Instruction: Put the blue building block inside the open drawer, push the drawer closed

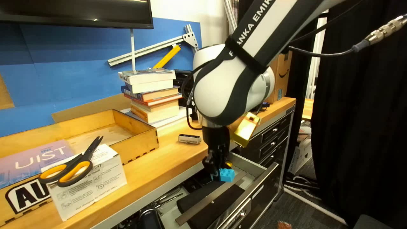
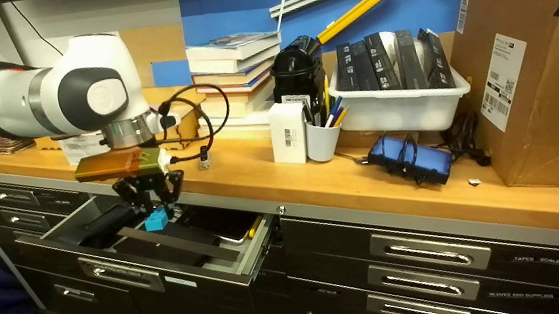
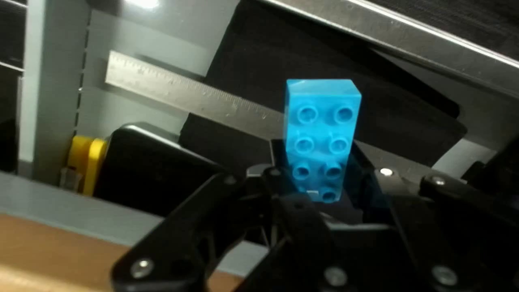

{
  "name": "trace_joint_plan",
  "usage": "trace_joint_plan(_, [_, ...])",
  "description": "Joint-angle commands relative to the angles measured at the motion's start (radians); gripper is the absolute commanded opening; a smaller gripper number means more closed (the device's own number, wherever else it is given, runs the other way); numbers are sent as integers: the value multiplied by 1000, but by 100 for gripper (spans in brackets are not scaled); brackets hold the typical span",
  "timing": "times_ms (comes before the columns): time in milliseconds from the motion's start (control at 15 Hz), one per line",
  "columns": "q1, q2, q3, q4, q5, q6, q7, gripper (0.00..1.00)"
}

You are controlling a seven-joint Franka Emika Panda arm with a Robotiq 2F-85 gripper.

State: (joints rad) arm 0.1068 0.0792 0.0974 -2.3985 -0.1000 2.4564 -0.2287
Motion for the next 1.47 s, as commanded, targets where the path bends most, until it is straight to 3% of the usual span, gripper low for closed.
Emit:
trace_joint_plan(0, [-4,26,13,-85,67,135,7,15])
trace_joint_plan(200, [4,71,22,-119,72,297,66,14])
trace_joint_plan(333, [6,99,25,-118,66,356,102,62])
trace_joint_plan(467, [4,92,22,-119,57,354,124,65])
trace_joint_plan(800, [-22,-52,1,-156,42,181,110,99])
trace_joint_plan(1200, [-58,-119,-59,-136,-51,-180,178,100])
trace_joint_plan(1400, [-70,-76,-70,-143,-36,-195,155,100])
